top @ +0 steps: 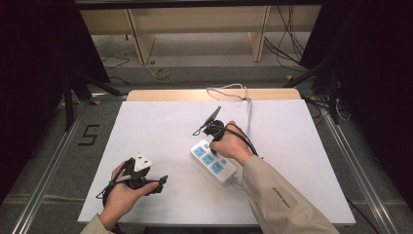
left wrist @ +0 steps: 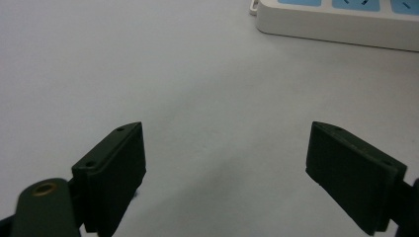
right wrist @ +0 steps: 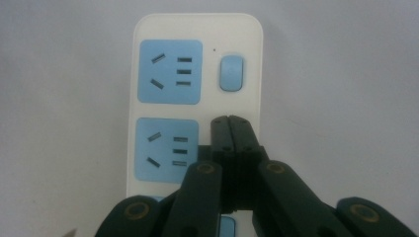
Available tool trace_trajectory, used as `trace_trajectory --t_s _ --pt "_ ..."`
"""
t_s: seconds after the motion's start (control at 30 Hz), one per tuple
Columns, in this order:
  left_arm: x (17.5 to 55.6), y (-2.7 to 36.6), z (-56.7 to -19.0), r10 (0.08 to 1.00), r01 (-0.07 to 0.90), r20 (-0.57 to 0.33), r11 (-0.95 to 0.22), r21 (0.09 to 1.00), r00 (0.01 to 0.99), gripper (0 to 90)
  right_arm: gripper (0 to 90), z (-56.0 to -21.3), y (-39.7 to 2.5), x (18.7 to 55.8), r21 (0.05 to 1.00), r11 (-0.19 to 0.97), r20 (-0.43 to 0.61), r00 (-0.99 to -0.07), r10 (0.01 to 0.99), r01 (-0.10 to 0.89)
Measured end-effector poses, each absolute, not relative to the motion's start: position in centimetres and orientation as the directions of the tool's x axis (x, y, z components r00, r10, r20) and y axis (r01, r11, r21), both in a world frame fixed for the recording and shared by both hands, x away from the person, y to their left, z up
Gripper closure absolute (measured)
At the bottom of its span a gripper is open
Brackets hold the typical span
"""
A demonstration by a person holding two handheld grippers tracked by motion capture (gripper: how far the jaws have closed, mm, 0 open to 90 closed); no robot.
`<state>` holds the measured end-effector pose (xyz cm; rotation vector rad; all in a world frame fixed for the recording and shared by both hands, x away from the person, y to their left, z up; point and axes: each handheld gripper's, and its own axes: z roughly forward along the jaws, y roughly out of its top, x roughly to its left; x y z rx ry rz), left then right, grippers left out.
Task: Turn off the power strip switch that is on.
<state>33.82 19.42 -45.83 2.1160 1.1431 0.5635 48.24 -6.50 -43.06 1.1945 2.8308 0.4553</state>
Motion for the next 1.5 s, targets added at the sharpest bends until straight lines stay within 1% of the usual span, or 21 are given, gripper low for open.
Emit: trace_trajectory --t_s 0.4,1.5 --pt "33.79 19.37 -45.84 0.85 0.566 0.059 -0.399 0.721 0.523 14.8 90.0 -42.97 -6.15 48.14 0.263 0.668 0.063 -0.704 0.708 0.696" --pt "33.8 19.35 -45.89 0.85 0.568 0.06 -0.401 0.719 0.524 14.8 90.0 -43.14 -6.07 48.09 0.265 0.674 0.051 -0.708 0.704 0.689"
